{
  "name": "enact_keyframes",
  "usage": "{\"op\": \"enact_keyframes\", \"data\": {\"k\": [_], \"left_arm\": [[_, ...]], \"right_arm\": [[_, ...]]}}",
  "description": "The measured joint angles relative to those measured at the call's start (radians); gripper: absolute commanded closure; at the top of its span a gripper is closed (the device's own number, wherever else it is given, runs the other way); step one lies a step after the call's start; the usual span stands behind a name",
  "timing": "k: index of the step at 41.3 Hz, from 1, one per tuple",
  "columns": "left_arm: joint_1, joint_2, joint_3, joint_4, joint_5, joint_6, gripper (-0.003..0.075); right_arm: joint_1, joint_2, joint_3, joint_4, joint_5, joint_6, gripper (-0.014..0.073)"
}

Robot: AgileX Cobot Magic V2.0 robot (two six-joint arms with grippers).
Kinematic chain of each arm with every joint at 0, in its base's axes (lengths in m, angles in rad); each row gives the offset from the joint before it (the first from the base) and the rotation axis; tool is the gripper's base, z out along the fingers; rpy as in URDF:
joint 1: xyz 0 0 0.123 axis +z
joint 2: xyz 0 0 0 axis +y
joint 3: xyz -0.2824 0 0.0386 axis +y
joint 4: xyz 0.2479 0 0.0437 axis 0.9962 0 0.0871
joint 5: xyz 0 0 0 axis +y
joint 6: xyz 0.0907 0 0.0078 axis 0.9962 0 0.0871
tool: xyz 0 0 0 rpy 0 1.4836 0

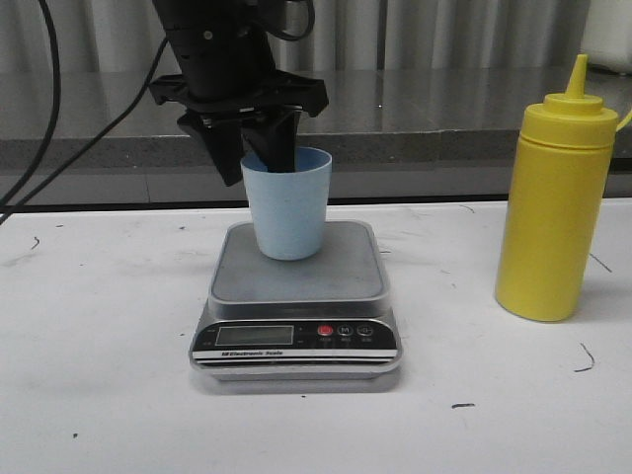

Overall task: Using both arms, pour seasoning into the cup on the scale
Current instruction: 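Open the left gripper and raise it away from the cup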

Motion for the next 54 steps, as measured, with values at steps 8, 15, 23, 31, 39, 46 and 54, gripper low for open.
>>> {"op": "enact_keyframes", "data": {"k": [8, 15, 23, 31, 39, 46, 54], "left_arm": [[-0.001, -0.091, 0.015, -0.001, 0.000, 0.000, 0.0292], [-0.005, -0.237, 0.086, 0.010, -0.027, 0.000, 0.0292], [-0.005, -0.424, 0.246, 0.042, -0.073, 0.000, 0.0292], [0.004, -0.624, 0.427, 0.051, -0.130, 0.000, 0.0292], [0.012, -0.831, 0.575, 0.051, -0.154, 0.000, 0.0292], [0.012, -0.996, 0.677, 0.048, -0.160, -0.032, 0.0292], [0.012, -1.196, 0.793, 0.048, -0.170, -0.040, 0.0292]], "right_arm": [[0.000, 0.000, 0.000, 0.000, 0.000, 0.000, 0.0042], [0.000, 0.000, 0.000, 0.000, 0.000, 0.000, 0.0042], [0.000, 0.000, 0.000, 0.000, 0.000, 0.000, 0.0042], [0.000, 0.000, 0.000, 0.000, 0.000, 0.000, 0.0042], [0.000, 0.000, 0.000, 0.000, 0.000, 0.000, 0.0042], [0.000, 0.000, 0.000, 0.000, 0.000, 0.000, 0.0042], [0.000, 0.000, 0.000, 0.000, 0.000, 0.000, 0.0042]]}}
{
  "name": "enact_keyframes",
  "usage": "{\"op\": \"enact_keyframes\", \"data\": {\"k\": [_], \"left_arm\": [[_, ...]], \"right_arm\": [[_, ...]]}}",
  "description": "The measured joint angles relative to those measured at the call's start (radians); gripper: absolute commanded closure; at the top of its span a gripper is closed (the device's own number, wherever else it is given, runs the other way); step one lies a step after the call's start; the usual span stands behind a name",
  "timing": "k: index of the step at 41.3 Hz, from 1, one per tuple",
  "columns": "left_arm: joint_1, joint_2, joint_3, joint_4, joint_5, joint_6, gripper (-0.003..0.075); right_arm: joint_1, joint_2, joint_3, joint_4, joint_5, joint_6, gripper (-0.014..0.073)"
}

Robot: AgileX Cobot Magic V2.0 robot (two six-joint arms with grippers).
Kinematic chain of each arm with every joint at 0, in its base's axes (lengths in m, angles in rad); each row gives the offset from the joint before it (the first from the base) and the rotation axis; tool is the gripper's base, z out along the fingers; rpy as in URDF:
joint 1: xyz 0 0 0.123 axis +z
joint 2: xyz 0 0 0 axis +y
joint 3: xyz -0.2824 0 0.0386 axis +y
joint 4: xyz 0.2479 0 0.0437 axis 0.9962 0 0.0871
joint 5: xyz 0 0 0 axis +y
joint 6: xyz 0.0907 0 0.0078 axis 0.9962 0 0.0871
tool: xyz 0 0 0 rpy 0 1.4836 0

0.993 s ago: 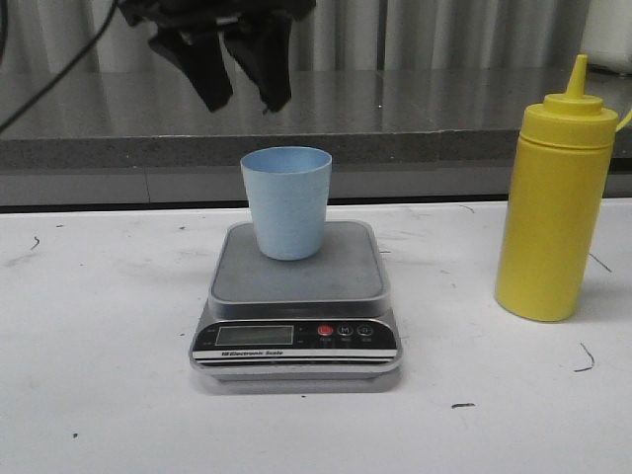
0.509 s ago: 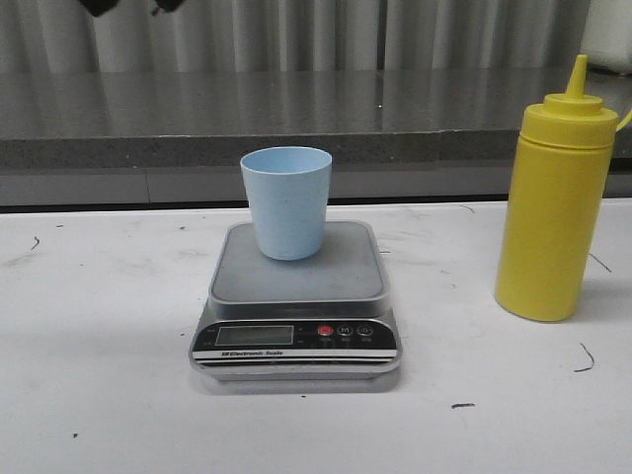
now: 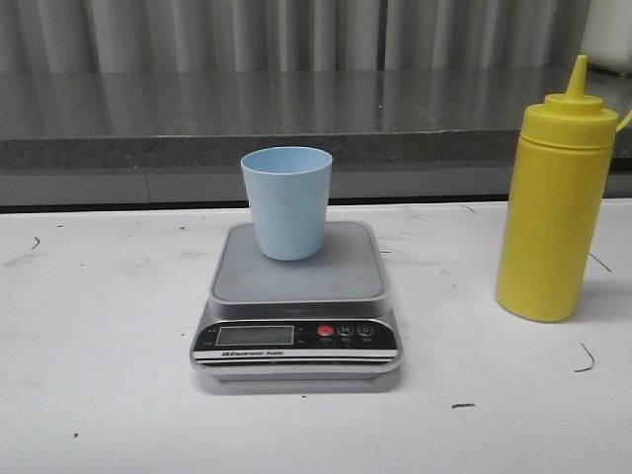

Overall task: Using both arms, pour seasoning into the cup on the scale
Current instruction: 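Open the left gripper and raise it away from the cup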

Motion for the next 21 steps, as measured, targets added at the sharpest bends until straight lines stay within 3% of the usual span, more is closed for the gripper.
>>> {"op": "enact_keyframes", "data": {"k": [12, 21], "left_arm": [[0.000, -0.252, 0.147, 0.000, -0.002, 0.000, 0.0292], [0.000, -0.307, 0.188, 0.000, -0.018, 0.000, 0.0292]], "right_arm": [[0.000, 0.000, 0.000, 0.000, 0.000, 0.000, 0.0042], [0.000, 0.000, 0.000, 0.000, 0.000, 0.000, 0.0042]]}}
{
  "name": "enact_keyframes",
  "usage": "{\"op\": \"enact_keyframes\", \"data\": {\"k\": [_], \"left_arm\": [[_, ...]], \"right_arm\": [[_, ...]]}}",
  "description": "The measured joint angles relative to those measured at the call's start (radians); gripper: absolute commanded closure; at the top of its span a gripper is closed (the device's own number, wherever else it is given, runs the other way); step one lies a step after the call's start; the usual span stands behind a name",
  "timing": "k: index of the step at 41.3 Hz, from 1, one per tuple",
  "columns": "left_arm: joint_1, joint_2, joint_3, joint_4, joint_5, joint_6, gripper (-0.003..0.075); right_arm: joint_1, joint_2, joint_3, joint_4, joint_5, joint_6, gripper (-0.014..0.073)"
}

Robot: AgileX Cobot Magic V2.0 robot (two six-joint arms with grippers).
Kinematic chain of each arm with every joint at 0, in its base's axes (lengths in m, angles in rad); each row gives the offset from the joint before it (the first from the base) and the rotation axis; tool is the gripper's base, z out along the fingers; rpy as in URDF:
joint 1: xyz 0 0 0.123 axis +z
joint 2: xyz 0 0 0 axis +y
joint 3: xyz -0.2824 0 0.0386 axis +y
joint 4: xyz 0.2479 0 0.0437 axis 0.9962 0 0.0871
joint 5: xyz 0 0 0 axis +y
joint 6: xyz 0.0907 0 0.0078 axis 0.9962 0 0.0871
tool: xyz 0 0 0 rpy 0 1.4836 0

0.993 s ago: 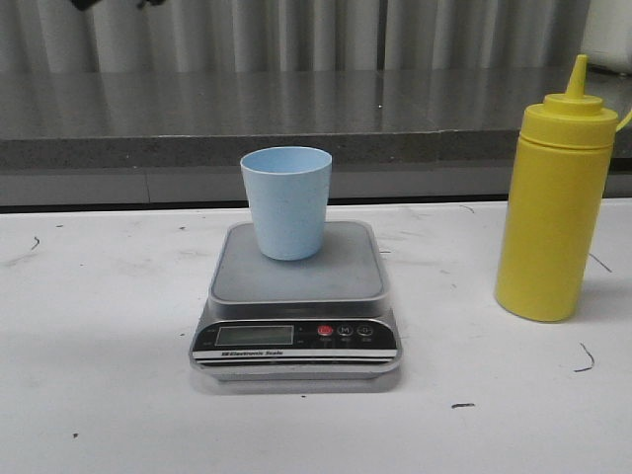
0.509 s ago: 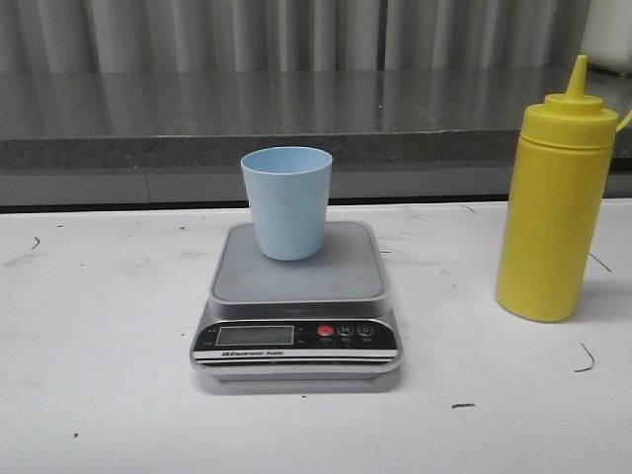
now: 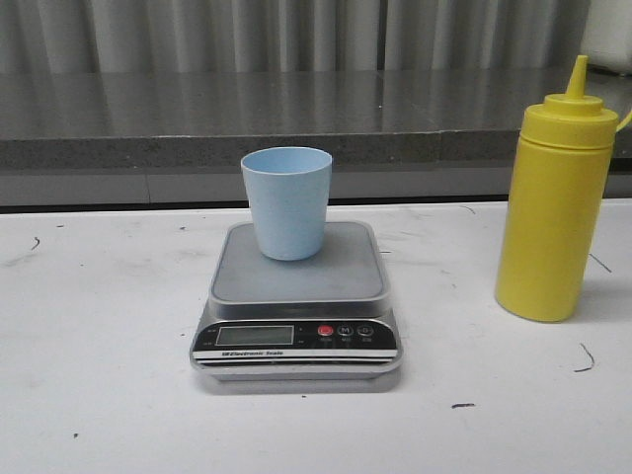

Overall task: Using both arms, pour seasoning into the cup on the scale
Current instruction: 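Open the left gripper and raise it away from the cup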

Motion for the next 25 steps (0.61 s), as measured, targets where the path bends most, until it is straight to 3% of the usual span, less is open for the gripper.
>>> {"op": "enact_keyframes", "data": {"k": [25], "left_arm": [[0.000, 0.000, 0.001, 0.000, -0.009, 0.000, 0.0292]], "right_arm": [[0.000, 0.000, 0.000, 0.000, -0.006, 0.000, 0.0042]]}}
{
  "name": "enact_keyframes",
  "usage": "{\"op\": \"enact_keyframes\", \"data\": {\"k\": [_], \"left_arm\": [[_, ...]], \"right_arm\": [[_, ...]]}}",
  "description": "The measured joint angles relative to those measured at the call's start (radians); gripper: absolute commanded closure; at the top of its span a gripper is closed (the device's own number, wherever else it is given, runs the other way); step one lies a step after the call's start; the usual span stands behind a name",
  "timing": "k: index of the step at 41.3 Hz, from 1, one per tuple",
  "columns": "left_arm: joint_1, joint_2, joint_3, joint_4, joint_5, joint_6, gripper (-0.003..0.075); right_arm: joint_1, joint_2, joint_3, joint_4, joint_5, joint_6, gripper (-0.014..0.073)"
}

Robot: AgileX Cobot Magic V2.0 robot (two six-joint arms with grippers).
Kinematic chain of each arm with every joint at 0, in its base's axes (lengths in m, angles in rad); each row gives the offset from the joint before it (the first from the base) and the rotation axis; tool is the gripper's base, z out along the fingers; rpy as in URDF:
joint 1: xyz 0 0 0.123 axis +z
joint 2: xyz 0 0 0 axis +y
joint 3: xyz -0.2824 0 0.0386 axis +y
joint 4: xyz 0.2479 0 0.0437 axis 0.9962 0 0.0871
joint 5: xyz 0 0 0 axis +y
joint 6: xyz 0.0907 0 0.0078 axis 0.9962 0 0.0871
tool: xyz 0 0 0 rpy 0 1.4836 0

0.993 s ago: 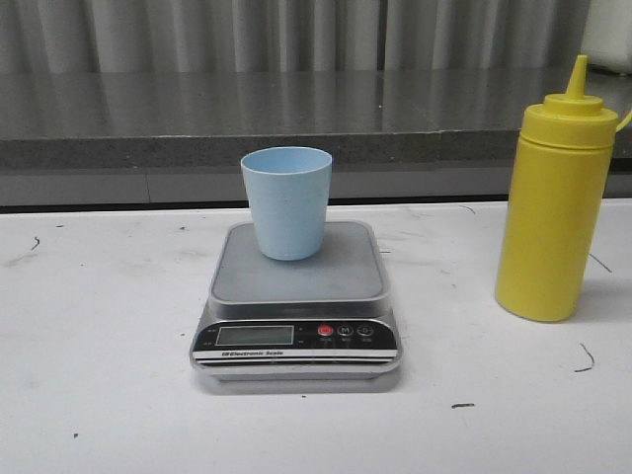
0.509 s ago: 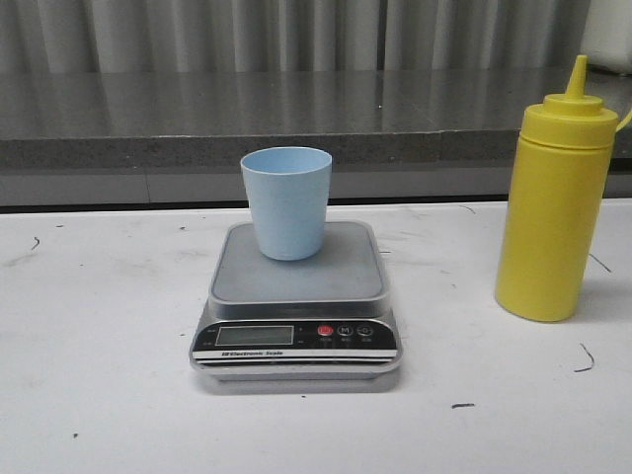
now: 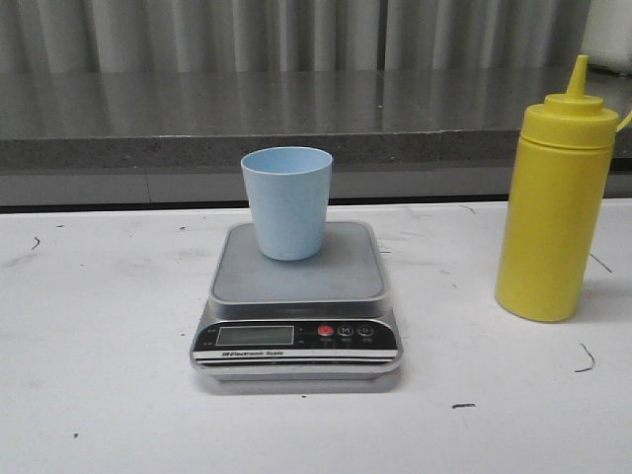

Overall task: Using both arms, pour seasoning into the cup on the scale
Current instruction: 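Open the left gripper and raise it away from the cup, then move the right gripper to the yellow squeeze bottle and grasp it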

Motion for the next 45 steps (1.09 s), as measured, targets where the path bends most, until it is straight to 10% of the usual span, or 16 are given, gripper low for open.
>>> {"op": "enact_keyframes", "data": {"k": [29, 45], "left_arm": [[0.000, 0.000, 0.000, 0.000, 0.000, 0.000, 0.0292], [0.000, 0.000, 0.000, 0.000, 0.000, 0.000, 0.0292]], "right_arm": [[0.206, 0.125, 0.003, 0.134, -0.118, -0.078, 0.0041], [0.259, 0.301, 0.279, 0.225, -0.684, -0.080, -0.0012]]}}
